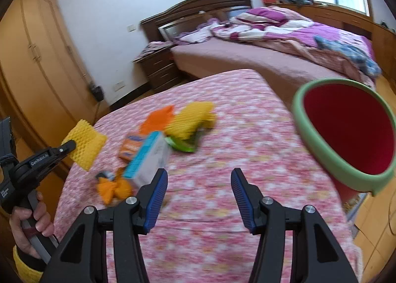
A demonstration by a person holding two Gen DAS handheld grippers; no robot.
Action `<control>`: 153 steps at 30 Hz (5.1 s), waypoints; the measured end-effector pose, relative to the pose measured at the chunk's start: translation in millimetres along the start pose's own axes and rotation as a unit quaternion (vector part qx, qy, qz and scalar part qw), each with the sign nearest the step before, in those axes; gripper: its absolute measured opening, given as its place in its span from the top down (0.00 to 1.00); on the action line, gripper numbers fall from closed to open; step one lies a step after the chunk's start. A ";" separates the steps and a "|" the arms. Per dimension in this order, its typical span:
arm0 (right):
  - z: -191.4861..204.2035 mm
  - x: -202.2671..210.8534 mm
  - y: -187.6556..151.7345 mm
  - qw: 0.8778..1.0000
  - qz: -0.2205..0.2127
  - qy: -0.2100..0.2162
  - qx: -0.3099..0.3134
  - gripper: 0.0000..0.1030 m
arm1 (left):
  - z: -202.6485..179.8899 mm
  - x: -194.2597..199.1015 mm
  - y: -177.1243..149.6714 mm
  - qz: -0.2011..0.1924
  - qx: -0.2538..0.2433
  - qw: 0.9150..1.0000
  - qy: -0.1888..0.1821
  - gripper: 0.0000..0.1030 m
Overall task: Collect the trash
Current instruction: 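Grasp the yellow foam fruit net with the left gripper, then grasp the blue-white toothpaste box with the right gripper, then carry the yellow net and the blue-white box over the red bucket, then open the right gripper to drop the box while the left gripper releases the net, then move both open grippers back toward the remaining items on the bed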
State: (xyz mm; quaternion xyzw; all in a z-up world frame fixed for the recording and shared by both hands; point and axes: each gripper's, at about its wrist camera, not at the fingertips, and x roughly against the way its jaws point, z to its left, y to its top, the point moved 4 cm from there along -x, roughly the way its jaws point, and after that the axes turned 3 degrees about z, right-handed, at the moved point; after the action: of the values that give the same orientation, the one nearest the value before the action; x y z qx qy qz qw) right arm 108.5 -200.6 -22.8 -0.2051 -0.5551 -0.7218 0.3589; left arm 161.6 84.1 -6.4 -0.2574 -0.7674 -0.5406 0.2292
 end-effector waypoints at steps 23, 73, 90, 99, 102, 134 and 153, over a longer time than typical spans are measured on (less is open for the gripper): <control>57.4 -58.9 -13.8 0.997 0.050 0.016 0.057 0.77 | 38.0 23.4 -29.6 -0.009 0.035 0.999 0.019 0.91; -151.1 113.5 -10.1 0.982 -0.135 -0.075 -0.109 0.79 | -221.9 -8.2 -47.8 0.086 -0.137 0.974 -0.158 0.91; -230.9 90.6 7.9 0.979 -0.126 -0.094 -0.133 0.78 | -350.4 -67.6 -72.1 0.098 -0.219 0.950 -0.203 0.91; -244.8 81.3 6.2 0.977 -0.122 -0.099 -0.142 0.77 | -368.2 -87.4 -86.3 0.114 -0.232 0.944 -0.207 0.91; -247.2 80.9 4.6 0.976 -0.124 -0.098 -0.149 0.77 | -371.7 -90.0 -88.1 0.118 -0.238 0.942 -0.205 0.84; -197.9 99.3 -3.3 0.978 -0.128 -0.076 -0.150 0.35 | -278.6 -43.8 -66.4 0.111 -0.187 0.967 -0.136 0.62; -141.4 94.1 -1.2 0.985 -0.110 -0.073 -0.114 0.23 | -173.3 -22.9 -43.0 0.089 -0.157 0.983 -0.044 0.47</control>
State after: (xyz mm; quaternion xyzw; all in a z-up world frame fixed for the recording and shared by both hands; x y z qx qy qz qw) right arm 60.2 -361.9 -0.6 -0.2351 -0.5130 -0.7984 0.2102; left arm 164.2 -95.7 2.4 -0.3806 -0.6566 -0.6199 0.1994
